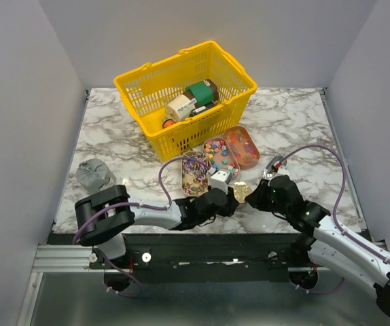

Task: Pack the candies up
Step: Close the bottle lid on the packing bottle.

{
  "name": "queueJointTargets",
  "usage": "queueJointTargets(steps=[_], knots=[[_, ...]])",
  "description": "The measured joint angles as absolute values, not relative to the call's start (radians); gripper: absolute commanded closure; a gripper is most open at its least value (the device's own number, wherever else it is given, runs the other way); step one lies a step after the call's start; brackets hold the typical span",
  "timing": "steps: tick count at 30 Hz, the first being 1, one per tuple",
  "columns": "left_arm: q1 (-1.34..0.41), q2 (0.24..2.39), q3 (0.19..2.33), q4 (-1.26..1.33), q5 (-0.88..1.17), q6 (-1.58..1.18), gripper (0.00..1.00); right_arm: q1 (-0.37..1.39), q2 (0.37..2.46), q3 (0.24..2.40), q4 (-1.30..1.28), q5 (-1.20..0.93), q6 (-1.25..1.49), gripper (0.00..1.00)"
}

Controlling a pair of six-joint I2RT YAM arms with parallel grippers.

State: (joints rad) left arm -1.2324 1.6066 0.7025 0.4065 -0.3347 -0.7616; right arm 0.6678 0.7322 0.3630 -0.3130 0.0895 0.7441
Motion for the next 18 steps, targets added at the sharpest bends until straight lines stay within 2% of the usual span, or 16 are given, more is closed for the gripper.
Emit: queueJointTargets(steps=[8, 10, 18], knots=[[-1.233, 1.573, 0.604, 0.446, -0.334, -0.754, 0.23, 0.675, 0.699, 0.36, -0.34, 0.085, 0.744, 0.68], [-1.233, 1.541, 0.576, 0.45, -0.338, -0.743, 0.14, 0.675, 0.691, 0.366, -0.359, 0.085, 0.744, 0.65], [-1.264, 1.471, 0.5, 0.574, -0.371, -0.643, 0.04, 0.675, 0.682, 0.443, -0.479, 0.108, 0.706, 0.53]])
